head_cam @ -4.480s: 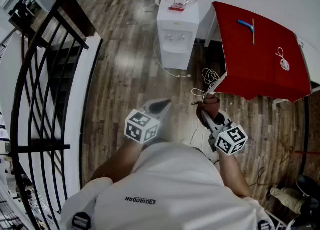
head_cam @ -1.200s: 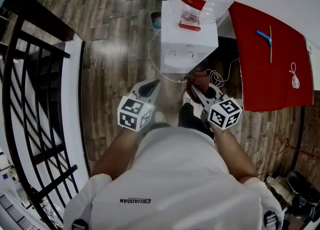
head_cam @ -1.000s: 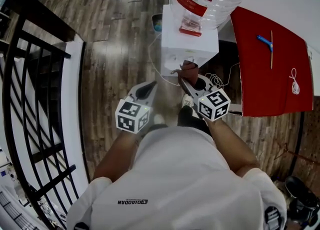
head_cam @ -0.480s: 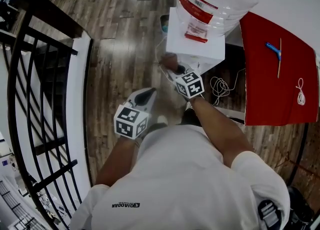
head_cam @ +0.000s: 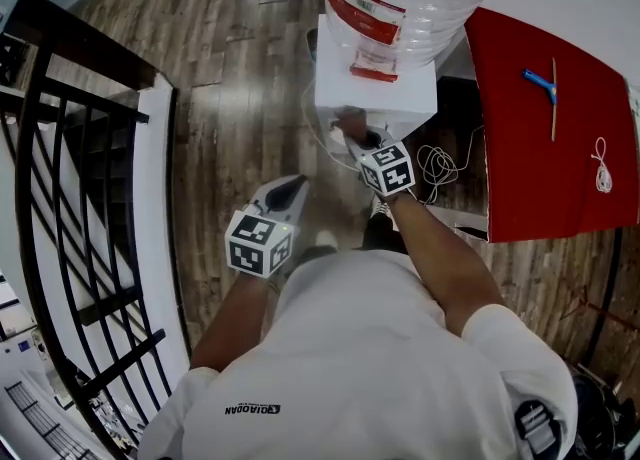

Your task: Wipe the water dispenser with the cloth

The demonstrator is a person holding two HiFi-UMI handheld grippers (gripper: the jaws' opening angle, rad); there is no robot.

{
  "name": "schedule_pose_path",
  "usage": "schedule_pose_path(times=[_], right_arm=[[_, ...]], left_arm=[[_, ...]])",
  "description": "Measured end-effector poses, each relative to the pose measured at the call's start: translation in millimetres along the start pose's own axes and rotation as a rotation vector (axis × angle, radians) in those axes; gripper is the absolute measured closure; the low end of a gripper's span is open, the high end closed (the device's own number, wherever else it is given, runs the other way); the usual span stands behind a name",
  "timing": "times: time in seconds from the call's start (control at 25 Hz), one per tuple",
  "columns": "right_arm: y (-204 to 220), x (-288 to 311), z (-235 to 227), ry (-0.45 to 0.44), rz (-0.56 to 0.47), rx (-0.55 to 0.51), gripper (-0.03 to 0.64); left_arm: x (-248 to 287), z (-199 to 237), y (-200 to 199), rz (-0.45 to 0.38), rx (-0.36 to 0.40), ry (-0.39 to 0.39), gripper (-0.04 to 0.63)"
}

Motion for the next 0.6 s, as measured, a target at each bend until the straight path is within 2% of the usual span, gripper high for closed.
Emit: schedule_pose_path(times=[0.4, 0.6], right_arm=[[21.7, -47.7, -48.4, 0.146, -0.016, 0.054, 0.561], [37.3, -70.8, -73.5, 0.228, -0.022, 0.119, 0.561]], left_arm=[[28.7, -15.0, -18.5, 0.011, 0.061, 0.073, 0.606], [37.9, -20.3, -21.9, 0.018, 0.080, 0.096, 0.606]])
Point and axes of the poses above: the fingertips, and each gripper's own axes: x forward along the fingers, z to its left, y out of its underside, the point moved 10 cm from there along -x, backward along the fingers, and after that the axes turned 2 degrees about -y, right-handed, at the moved point
